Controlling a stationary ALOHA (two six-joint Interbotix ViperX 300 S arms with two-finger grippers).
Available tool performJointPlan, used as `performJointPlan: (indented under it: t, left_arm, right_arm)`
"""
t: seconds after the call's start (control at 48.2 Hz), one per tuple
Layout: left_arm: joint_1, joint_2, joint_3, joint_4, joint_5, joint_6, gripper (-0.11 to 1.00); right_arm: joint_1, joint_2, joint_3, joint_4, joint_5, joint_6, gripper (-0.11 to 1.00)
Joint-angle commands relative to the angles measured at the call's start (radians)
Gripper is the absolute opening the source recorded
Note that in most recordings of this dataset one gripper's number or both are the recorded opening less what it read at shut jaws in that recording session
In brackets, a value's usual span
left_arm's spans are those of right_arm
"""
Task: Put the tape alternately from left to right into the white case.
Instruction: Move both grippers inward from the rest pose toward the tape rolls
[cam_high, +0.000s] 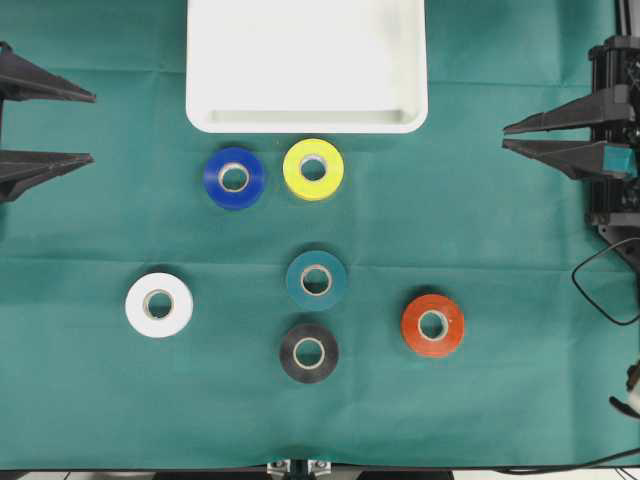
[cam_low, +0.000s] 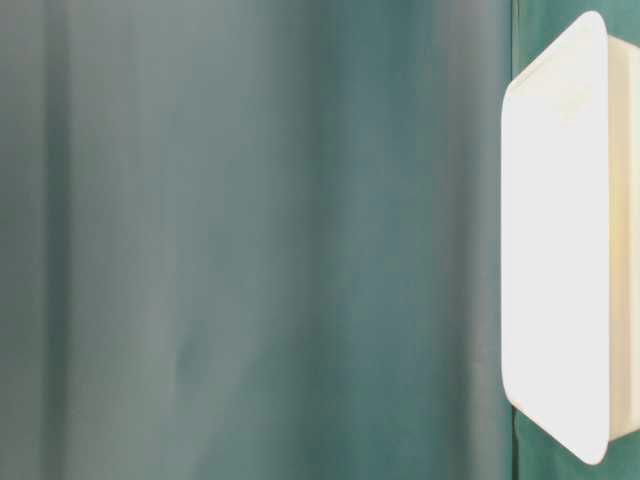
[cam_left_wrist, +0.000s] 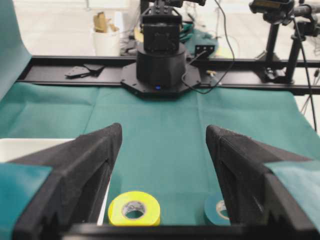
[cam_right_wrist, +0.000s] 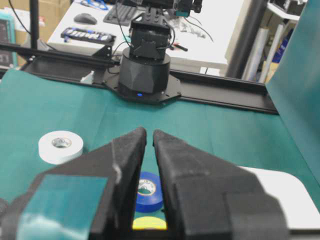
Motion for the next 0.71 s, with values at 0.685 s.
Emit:
performJointPlan:
  t: [0.685]
  left_arm:
    - [-0.018,0.026,-0.009,-0.023,0.031,-0.011,-0.1]
  right_arm:
    - [-0.025,0.009,-0.023,-0.002,0.078,0.026,-0.02]
